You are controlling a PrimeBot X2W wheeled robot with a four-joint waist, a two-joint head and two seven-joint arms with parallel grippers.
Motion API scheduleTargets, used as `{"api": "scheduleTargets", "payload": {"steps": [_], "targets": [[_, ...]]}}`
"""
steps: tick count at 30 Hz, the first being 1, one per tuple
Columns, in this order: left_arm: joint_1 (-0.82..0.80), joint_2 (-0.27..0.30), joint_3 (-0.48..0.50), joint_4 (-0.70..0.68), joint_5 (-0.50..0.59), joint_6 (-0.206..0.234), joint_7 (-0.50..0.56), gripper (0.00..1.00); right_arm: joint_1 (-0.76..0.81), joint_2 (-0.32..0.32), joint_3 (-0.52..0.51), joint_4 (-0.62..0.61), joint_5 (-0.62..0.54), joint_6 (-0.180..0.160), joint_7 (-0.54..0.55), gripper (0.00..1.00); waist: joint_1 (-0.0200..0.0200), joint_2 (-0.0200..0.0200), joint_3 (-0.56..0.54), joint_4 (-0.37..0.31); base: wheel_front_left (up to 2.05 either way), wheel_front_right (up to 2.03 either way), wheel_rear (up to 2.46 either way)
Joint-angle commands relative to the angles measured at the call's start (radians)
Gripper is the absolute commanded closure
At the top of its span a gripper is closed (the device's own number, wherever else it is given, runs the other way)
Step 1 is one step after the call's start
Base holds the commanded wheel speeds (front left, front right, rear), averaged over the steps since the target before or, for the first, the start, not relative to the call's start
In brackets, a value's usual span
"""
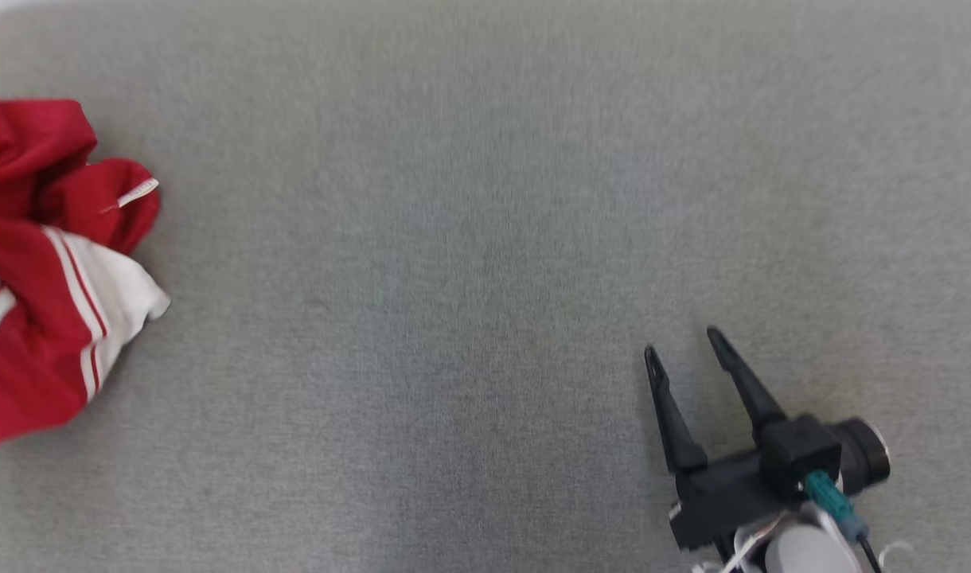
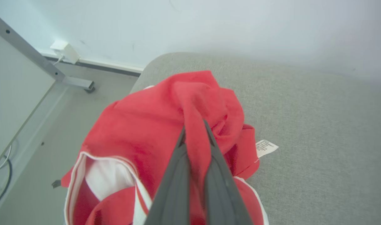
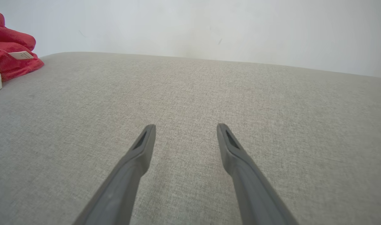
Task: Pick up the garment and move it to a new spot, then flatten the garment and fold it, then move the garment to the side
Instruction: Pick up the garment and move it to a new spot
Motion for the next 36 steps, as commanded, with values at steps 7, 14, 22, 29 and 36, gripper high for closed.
{"api": "scheduleTargets", "payload": {"steps": [7,14,22,29,36], "targets": [[-0.090,0.005,-0.055,-0.097,-0.005,-0.067,0.008,1.00,0.111,-0.001,-0.009,0.024,0.024,-0.002,-0.009,0.00,0.0000,-0.0001,-0.282,-0.004,0.00,0.00,0.00],[-0.225,-0.072,-0.101,-0.143,-0.061,-0.097,0.034,1.00,0.179,-0.001,-0.015,0.003,0.030,-0.002,0.011,0.00,0.0000,-0.0001,-0.376,-0.108,0.00,0.00,0.00],[-0.307,-0.207,-0.140,-0.163,-0.159,-0.120,0.008,1.00,0.179,-0.001,0.004,-0.038,0.026,-0.002,0.035,0.00,0.0000,-0.0001,-0.365,-0.302,0.00,0.00,0.00],[-0.208,-0.265,-0.227,-0.158,-0.144,-0.133,-0.013,1.00,0.155,-0.001,0.023,-0.049,0.041,-0.002,0.039,0.00,0.0000,-0.0001,-0.308,-0.433,0.00,0.00,0.00],[-0.079,-0.311,-0.302,-0.059,-0.095,-0.138,-0.133,1.00,0.126,-0.001,0.032,-0.042,0.057,-0.002,0.026,0.00,0.0000,-0.0001,-0.238,-0.491,0.00,0.00,0.00]]}}
